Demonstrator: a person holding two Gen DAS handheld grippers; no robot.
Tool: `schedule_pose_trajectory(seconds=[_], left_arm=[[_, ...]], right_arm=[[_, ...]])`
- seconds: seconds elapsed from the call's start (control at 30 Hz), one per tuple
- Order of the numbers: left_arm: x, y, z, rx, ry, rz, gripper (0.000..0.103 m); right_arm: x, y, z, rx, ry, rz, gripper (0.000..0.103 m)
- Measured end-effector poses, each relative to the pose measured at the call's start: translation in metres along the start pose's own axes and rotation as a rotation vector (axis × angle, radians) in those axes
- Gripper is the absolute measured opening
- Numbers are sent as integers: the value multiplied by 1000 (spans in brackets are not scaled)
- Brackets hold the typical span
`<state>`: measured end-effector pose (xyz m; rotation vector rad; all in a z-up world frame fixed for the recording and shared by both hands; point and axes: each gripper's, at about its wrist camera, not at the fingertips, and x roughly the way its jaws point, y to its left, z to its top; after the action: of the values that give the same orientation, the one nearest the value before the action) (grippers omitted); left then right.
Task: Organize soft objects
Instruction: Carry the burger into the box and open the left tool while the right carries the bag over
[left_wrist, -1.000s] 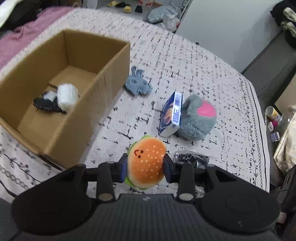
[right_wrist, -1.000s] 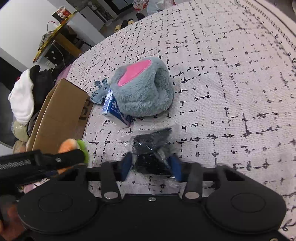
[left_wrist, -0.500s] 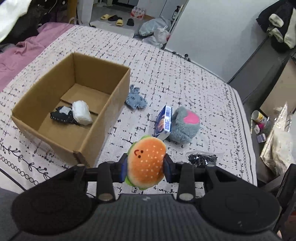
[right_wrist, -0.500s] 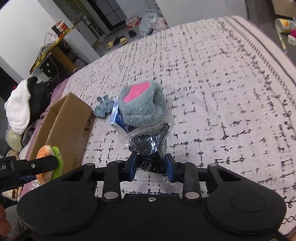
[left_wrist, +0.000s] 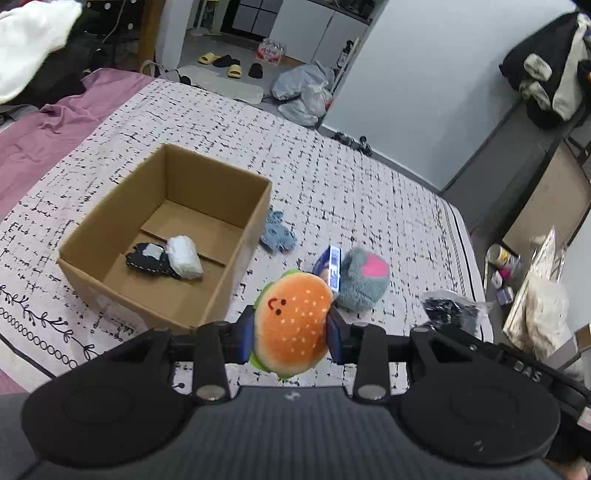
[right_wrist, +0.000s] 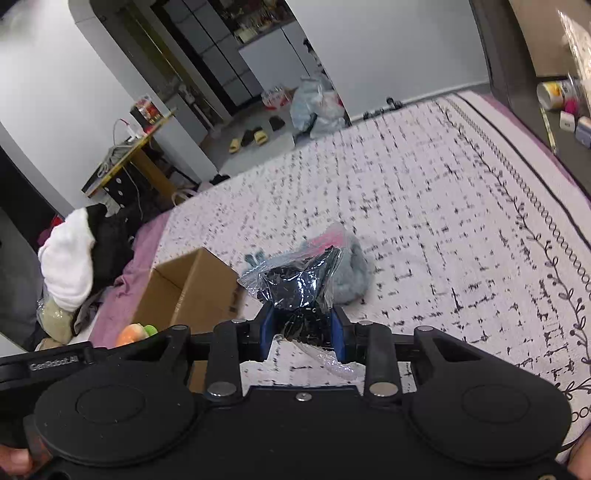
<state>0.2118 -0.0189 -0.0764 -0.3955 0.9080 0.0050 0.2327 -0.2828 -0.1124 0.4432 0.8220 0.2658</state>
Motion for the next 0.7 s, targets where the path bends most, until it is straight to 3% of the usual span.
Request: schedule_pose_trajectory(seconds=[0.3, 0.7], left_arm=[[-26, 26, 19, -27, -61, -15, 37], [-32, 74, 48, -66, -98, -2, 37]], right_arm=[[-15, 34, 7, -29, -47, 41, 31], [2, 85, 12, -81, -30, 80, 31]])
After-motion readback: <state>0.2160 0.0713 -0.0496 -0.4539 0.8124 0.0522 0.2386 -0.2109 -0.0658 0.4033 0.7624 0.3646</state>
